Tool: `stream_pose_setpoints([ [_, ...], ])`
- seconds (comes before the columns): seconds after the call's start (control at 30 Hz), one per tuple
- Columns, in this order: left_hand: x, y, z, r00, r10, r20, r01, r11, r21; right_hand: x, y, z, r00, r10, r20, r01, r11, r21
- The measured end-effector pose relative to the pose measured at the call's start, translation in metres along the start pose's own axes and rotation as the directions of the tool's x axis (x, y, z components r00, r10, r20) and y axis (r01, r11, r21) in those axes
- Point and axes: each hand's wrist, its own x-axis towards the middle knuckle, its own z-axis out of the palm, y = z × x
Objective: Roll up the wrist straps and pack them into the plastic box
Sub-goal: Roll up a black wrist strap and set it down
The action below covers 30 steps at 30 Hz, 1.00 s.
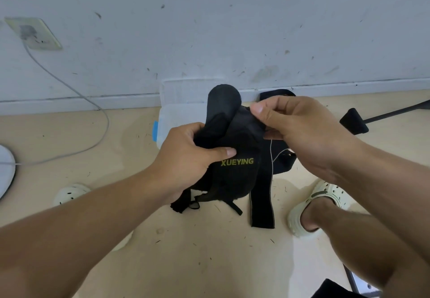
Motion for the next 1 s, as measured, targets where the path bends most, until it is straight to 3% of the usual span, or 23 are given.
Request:
stream_pose_setpoints([
  [0.13, -0.0007, -0.0005, 0.0028, 0.997, -0.073, 0.036, 0.074, 0.997, -0.036, 0.0005, -0.0012, 0.0008, 0.998, -0.054, -0.030, 0.056, 0.995, 0.085],
  [0.33, -0.0014, -0.0014, 0.0025, 0.995, -0.075, 0.071, 0.077, 0.997, -0.030, 0.0005, -0.0029, -0.0076, 0.997, -0.080, 0.019, 0.078, 0.992, 0.095],
  [0.53, -0.0045, -0.0070, 0.0067, 0.990, -0.080, 0.117, 0.087, 0.995, -0.050, 0.0012, -0.0033, -0.0034, 0.999, -0.022, 0.025, 0.016, 0.981, 0.193],
  [0.83, -0.0042, -0.0070, 0.0080, 0.998, -0.033, 0.044, 0.036, 0.998, -0.058, 0.0060, 0.0025, -0.0063, 1.000, 0.031, 0.002, -0.031, 0.990, 0.138],
  [1.0, -0.0043, -0.0053, 0.0079, 0.999, -0.029, 0.018, 0.031, 0.994, -0.103, 0.0029, 0.0064, -0.0057, 0.995, -0.064, 0.082, 0.076, 0.986, -0.146],
])
